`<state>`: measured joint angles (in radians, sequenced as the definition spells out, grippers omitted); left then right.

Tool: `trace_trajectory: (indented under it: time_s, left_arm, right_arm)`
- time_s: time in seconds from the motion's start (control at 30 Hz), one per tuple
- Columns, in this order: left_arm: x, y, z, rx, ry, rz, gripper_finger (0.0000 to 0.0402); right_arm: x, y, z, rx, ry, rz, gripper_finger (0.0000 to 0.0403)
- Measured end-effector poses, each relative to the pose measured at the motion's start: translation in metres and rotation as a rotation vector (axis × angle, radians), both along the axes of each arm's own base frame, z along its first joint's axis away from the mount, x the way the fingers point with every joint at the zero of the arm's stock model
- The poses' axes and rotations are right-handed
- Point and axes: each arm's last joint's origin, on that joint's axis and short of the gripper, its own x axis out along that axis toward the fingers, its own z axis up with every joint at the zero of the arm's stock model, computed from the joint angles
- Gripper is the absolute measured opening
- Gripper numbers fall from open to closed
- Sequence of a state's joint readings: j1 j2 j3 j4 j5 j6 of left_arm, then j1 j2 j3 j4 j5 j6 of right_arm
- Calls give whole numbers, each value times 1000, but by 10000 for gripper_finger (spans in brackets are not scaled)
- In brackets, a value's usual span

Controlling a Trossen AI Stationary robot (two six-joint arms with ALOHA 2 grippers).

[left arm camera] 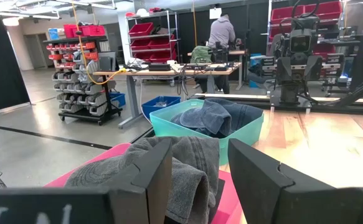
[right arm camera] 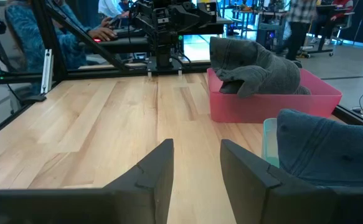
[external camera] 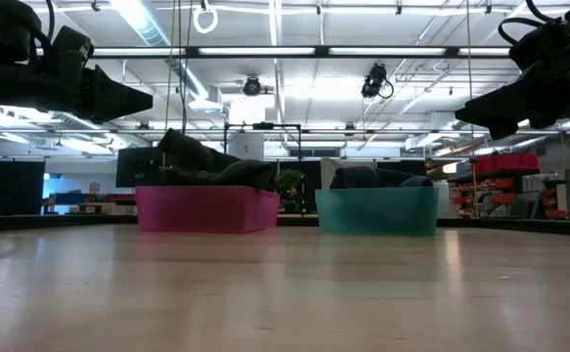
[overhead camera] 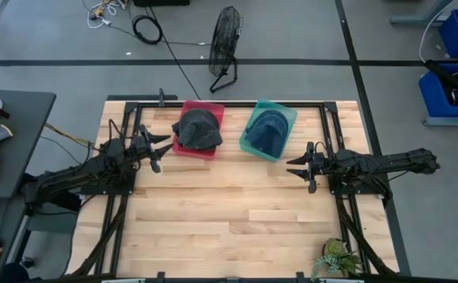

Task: Pick & Place hat
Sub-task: Return to Home Position

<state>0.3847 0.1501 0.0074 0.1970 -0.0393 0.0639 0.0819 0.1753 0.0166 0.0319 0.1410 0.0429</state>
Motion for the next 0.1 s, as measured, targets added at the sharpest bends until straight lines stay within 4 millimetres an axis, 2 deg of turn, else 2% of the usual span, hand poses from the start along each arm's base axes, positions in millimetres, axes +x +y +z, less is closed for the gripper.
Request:
trace_trajectory:
  time_s: [0.1]
  left_arm:
    - [0,0,0,0,0,0,161]
  right_arm:
    - [0,0,0,0,0,0,137]
